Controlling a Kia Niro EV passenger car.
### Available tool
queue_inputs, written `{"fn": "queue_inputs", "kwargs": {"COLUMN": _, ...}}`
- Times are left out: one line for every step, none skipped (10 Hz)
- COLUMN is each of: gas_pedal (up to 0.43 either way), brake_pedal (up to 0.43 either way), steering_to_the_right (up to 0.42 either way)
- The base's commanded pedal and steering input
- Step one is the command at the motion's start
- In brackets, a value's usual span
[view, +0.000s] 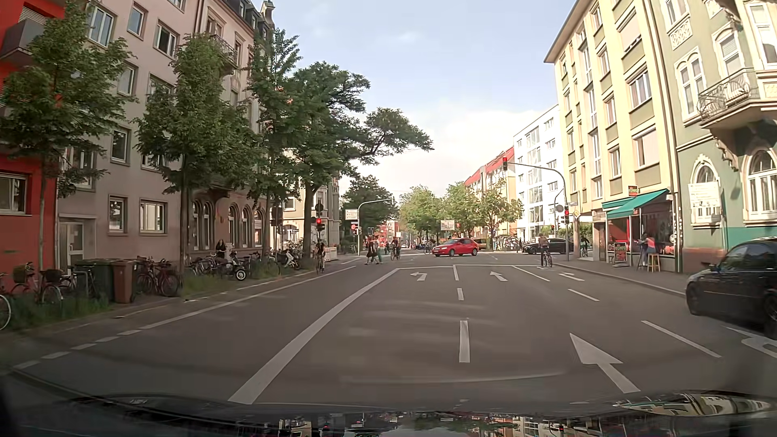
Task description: Follow the waypoints while adhering to traffic rules and regulations
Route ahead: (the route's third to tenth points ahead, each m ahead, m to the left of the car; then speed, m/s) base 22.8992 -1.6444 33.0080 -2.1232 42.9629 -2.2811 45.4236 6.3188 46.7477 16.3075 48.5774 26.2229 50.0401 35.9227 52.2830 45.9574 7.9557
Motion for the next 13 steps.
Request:
{"fn": "queue_inputs", "kwargs": {"gas_pedal": 0.000, "brake_pedal": 0.000, "steering_to_the_right": -0.009}}
{"fn": "queue_inputs", "kwargs": {"gas_pedal": 0.000, "brake_pedal": 0.000, "steering_to_the_right": -0.004}}
{"fn": "queue_inputs", "kwargs": {"gas_pedal": 0.000, "brake_pedal": 0.000, "steering_to_the_right": -0.003}}
{"fn": "queue_inputs", "kwargs": {"gas_pedal": 0.000, "brake_pedal": 0.024, "steering_to_the_right": -0.003}}
{"fn": "queue_inputs", "kwargs": {"gas_pedal": 0.000, "brake_pedal": 0.073, "steering_to_the_right": -0.001}}
{"fn": "queue_inputs", "kwargs": {"gas_pedal": 0.000, "brake_pedal": 0.091, "steering_to_the_right": 0.001}}
{"fn": "queue_inputs", "kwargs": {"gas_pedal": 0.000, "brake_pedal": 0.116, "steering_to_the_right": 0.003}}
{"fn": "queue_inputs", "kwargs": {"gas_pedal": 0.000, "brake_pedal": 0.128, "steering_to_the_right": 0.005}}
{"fn": "queue_inputs", "kwargs": {"gas_pedal": 0.000, "brake_pedal": 0.140, "steering_to_the_right": 0.009}}
{"fn": "queue_inputs", "kwargs": {"gas_pedal": 0.000, "brake_pedal": 0.159, "steering_to_the_right": 0.012}}
{"fn": "queue_inputs", "kwargs": {"gas_pedal": 0.000, "brake_pedal": 0.177, "steering_to_the_right": 0.014}}
{"fn": "queue_inputs", "kwargs": {"gas_pedal": 0.000, "brake_pedal": 0.183, "steering_to_the_right": 0.016}}
{"fn": "queue_inputs", "kwargs": {"gas_pedal": 0.000, "brake_pedal": 0.195, "steering_to_the_right": 0.023}}
